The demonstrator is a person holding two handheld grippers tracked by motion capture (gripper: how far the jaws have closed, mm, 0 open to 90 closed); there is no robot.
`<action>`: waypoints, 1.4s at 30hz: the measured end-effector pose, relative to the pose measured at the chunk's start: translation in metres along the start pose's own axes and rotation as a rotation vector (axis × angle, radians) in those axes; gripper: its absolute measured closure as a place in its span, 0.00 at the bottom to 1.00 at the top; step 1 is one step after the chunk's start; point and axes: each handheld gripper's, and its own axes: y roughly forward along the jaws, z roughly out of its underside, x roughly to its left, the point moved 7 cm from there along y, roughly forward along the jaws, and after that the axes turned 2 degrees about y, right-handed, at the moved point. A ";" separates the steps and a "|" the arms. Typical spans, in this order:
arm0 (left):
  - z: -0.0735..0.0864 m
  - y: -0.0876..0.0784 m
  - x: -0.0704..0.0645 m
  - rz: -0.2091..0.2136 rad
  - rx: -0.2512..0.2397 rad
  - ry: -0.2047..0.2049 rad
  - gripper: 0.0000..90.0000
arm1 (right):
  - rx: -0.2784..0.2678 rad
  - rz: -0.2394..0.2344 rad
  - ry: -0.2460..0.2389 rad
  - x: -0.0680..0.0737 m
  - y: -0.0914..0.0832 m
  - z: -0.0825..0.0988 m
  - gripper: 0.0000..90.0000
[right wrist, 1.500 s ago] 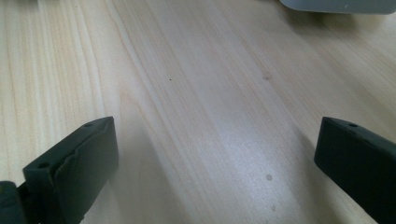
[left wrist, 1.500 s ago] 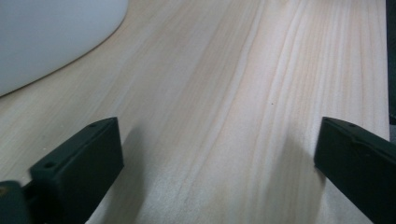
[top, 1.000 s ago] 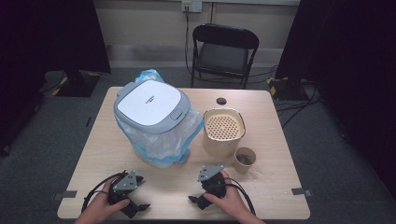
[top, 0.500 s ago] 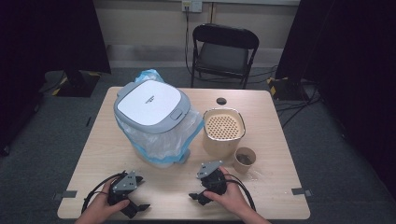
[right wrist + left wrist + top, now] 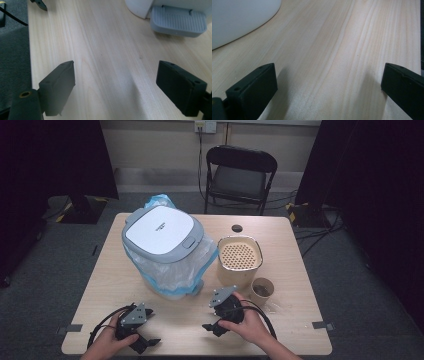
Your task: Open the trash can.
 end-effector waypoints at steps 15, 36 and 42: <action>0.000 -0.001 0.000 0.005 0.005 0.008 0.00 | 0.010 0.018 -0.021 -0.005 -0.023 -0.022 0.17; 0.001 -0.001 0.001 0.005 0.008 0.012 0.00 | -0.012 0.043 -0.052 -0.024 -0.057 -0.059 0.17; 0.000 -0.001 0.001 0.009 0.009 0.013 0.00 | -0.019 0.039 -0.052 -0.029 -0.071 -0.070 0.17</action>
